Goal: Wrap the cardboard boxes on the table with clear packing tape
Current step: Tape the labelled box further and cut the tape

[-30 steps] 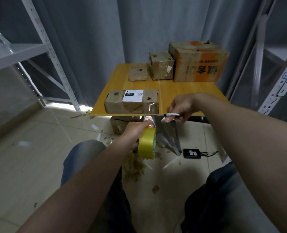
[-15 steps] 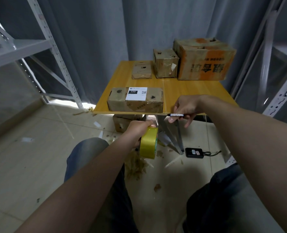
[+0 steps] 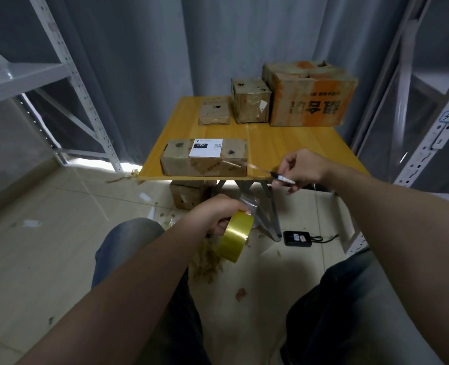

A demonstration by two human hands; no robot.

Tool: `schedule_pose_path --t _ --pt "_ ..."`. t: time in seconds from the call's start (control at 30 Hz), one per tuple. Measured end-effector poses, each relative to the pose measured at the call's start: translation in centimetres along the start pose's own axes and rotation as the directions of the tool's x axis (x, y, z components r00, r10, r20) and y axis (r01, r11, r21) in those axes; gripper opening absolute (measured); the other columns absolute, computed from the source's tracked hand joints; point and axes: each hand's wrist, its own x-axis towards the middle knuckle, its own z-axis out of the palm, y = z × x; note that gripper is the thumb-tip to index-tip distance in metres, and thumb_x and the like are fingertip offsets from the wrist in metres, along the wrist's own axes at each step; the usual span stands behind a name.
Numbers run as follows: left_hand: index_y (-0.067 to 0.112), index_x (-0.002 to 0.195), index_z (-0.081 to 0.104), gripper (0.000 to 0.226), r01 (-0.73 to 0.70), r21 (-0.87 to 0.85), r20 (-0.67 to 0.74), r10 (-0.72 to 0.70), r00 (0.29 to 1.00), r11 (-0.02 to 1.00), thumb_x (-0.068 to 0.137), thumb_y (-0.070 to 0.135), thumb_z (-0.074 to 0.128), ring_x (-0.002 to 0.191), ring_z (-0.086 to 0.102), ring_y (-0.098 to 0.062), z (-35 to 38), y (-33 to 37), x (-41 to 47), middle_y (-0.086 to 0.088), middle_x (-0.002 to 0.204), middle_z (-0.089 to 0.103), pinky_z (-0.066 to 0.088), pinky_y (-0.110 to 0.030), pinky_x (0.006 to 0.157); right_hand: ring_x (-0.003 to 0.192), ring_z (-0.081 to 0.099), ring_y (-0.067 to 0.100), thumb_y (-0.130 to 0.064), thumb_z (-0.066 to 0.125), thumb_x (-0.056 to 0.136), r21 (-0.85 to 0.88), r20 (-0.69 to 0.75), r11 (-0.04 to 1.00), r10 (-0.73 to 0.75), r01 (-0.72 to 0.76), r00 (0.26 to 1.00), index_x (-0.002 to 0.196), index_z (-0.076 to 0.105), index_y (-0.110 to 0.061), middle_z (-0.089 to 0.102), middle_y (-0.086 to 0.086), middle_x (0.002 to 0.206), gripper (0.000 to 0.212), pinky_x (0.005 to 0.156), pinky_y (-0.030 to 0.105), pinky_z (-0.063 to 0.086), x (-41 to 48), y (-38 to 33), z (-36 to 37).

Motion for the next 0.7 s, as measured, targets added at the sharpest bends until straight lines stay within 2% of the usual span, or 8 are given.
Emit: schedule_pose_path --t 0.1,0.2,0.27,0.33,0.37,0.5,0.63,0.7 --pt "0.012 0.105 0.064 0.026 -0.003 0.042 0.039 0.002 0.999 0.999 0.095 0.035 0.071 0.047 0.062 -0.014 0.1 0.9 0.6 -0.004 0.066 0.062 0.049 -0.023 0.045 0.057 0.061 0.029 -0.011 0.092 0.066 0.313 -0.279 0.942 -0.028 0.119 0.96 0.092 0.062 -0.001 0.073 0.022 0.078 0.041 0.065 0.044 0.062 -0.2 0.6 0.0" --pt "0.014 0.104 0.064 0.024 0.008 0.095 0.076 -0.015 0.997 0.995 0.097 0.036 0.069 0.054 0.065 -0.016 0.1 1.5 1.0 -0.005 0.073 0.065 0.052 -0.026 0.05 0.054 0.062 0.027 -0.017 0.092 0.075 0.37 -0.458 0.92 0.059 0.13 0.887 0.102 0.059 -0.008 0.078 0.014 0.086 0.044 0.053 0.037 0.06 1.2 0.9 0.0" --pt "0.013 0.103 0.066 0.023 -0.002 0.128 0.099 -0.011 0.995 0.992 0.097 0.035 0.068 0.048 0.063 -0.014 0.2 1.6 1.5 -0.005 0.07 0.065 0.049 -0.024 0.046 0.057 0.064 0.026 -0.029 0.092 0.077 0.256 -0.581 0.966 0.113 0.049 0.806 0.1 0.059 -0.014 0.078 0.005 0.079 0.043 0.052 0.038 0.06 2.7 1.5 -0.3" --pt "0.011 0.106 0.068 0.026 -0.006 0.143 0.117 -0.011 0.993 0.99 0.095 0.035 0.07 0.044 0.06 -0.014 0.3 1.6 2.2 -0.004 0.067 0.063 0.046 -0.022 0.043 0.066 0.068 0.028 -0.042 0.09 0.076 0.002 -0.692 0.993 0.084 -0.114 0.717 0.087 0.065 -0.014 0.074 0.007 0.078 0.04 0.058 0.042 0.061 4.2 2.2 -0.9" --pt "0.011 0.106 0.069 0.027 -0.007 0.147 0.123 -0.012 0.992 0.989 0.094 0.035 0.071 0.043 0.059 -0.014 0.3 1.5 2.5 -0.004 0.064 0.062 0.045 -0.021 0.043 0.07 0.068 0.031 -0.046 0.088 0.078 -0.144 -0.703 0.969 0.044 -0.203 0.71 0.08 0.068 -0.012 0.072 0.011 0.079 0.04 0.06 0.042 0.059 4.7 2.2 -1.1" --pt "0.01 0.106 0.073 0.029 -0.027 0.172 0.138 0.003 0.99 0.985 0.092 0.036 0.073 0.044 0.059 -0.014 0.1 1.0 3.5 0.001 0.054 0.06 0.047 -0.023 0.047 0.082 0.065 0.032 -0.045 0.083 0.084 -0.5 -0.621 0.776 -0.012 -0.384 0.784 0.08 0.069 -0.012 0.066 0.01 0.085 0.035 0.064 0.037 0.052 6.1 0.5 -0.8" --pt "0.008 0.115 0.073 0.038 -0.032 0.175 0.153 0.005 0.988 0.984 0.09 0.036 0.075 0.065 0.066 -0.02 -0.2 0.4 4.3 -0.005 0.075 0.066 0.054 -0.029 0.058 0.08 0.06 0.029 -0.031 0.076 0.092 -0.67 -0.511 0.605 0.043 -0.43 0.858 0.094 0.068 -0.007 0.056 0.009 0.082 0.026 0.062 0.035 0.045 6.7 -2.4 -0.4" --pt "0.01 0.112 0.074 0.033 -0.036 0.159 0.15 0.012 0.989 0.987 0.09 0.035 0.075 0.072 0.069 -0.023 -0.4 0.2 4.5 -0.006 0.081 0.069 0.057 -0.031 0.061 0.083 0.058 0.031 -0.02 0.066 0.099 -0.732 -0.51 0.552 -0.053 -0.401 0.858 0.099 0.065 -0.006 0.053 0.008 0.081 0.015 0.067 0.037 0.046 6.4 -4.1 0.3"
